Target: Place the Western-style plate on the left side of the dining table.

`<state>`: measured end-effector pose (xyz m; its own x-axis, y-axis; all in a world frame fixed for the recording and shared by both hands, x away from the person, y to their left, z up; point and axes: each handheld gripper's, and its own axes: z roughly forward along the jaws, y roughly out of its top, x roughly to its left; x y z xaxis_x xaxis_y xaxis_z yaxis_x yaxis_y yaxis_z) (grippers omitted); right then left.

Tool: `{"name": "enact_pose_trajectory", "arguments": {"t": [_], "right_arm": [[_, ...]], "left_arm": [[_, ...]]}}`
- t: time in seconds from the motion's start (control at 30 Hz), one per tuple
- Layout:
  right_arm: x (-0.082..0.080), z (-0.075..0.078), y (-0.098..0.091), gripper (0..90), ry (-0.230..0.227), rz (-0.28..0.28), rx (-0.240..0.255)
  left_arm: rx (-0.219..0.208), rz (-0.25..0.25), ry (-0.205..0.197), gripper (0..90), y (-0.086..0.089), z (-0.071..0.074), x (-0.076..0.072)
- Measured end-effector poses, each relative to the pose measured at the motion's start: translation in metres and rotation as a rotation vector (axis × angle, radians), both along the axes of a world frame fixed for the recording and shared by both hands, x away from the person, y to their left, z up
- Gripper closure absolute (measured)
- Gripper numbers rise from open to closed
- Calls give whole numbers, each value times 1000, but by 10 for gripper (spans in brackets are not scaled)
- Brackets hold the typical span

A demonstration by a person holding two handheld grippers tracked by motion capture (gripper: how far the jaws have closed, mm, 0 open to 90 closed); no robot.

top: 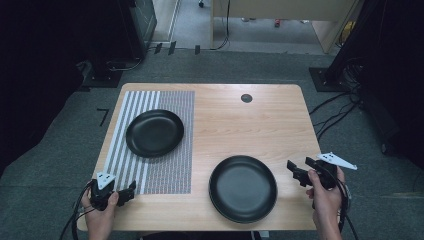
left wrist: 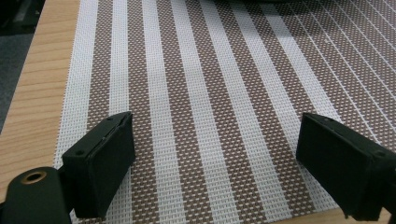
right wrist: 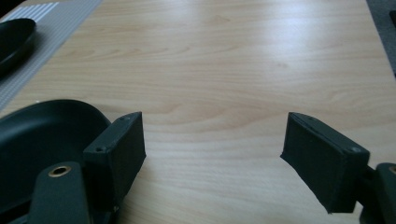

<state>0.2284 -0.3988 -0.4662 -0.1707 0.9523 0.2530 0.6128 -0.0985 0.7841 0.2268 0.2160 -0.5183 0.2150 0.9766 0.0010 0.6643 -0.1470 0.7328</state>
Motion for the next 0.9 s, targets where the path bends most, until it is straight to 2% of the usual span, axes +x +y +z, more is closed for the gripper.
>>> {"name": "enact_pose_trajectory", "arguments": {"t": [0.2,0.37,0.53,0.7,0.9], "right_arm": [[-11,-19,-19,211,17,-32,0],[-19,-34,-29,211,47,-56,-27],[-25,-45,-33,209,73,-61,-55],[-31,-54,-34,206,101,-62,-106],[-34,-56,-30,207,92,-62,-144]], "left_arm": [[0,-1,0,116,0,0,0],[0,-1,-1,116,0,0,0],[0,-1,0,116,0,0,0],[0,-1,0,116,0,0,0],[-2,-1,0,116,0,0,0]]}}
